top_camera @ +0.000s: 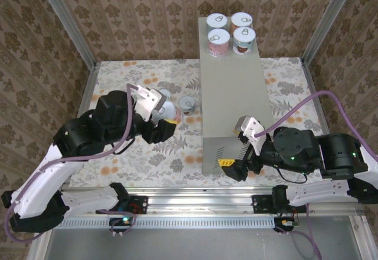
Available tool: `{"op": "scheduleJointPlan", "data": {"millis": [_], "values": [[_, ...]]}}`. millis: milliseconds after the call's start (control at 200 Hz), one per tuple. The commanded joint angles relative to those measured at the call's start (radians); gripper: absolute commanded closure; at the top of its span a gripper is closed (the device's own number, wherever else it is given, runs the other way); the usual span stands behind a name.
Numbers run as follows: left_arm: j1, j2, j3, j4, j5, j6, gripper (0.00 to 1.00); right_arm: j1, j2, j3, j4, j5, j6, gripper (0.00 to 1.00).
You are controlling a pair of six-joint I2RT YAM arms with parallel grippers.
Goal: Place and organize the canned foods onto the counter
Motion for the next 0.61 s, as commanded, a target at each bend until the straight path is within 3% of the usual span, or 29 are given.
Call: {"op": "scheduleJointPlan", "data": {"millis": [0,310,600], "values": [[-0.017,0.018,0.089,-0.028,0.047,0.047,0.37,0.017,0.007,0.029,-0.014,0.143,0.029,0.00],[-0.037,0.139,0.273,-0.111,0.062,0.084,0.37,0.031,0.086,0.117,-0.071,0.333,0.042,0.00],[-0.082,0.246,0.375,-0.129,0.010,0.097,0.37,0.032,0.091,0.122,-0.075,0.387,0.047,0.00]]}}
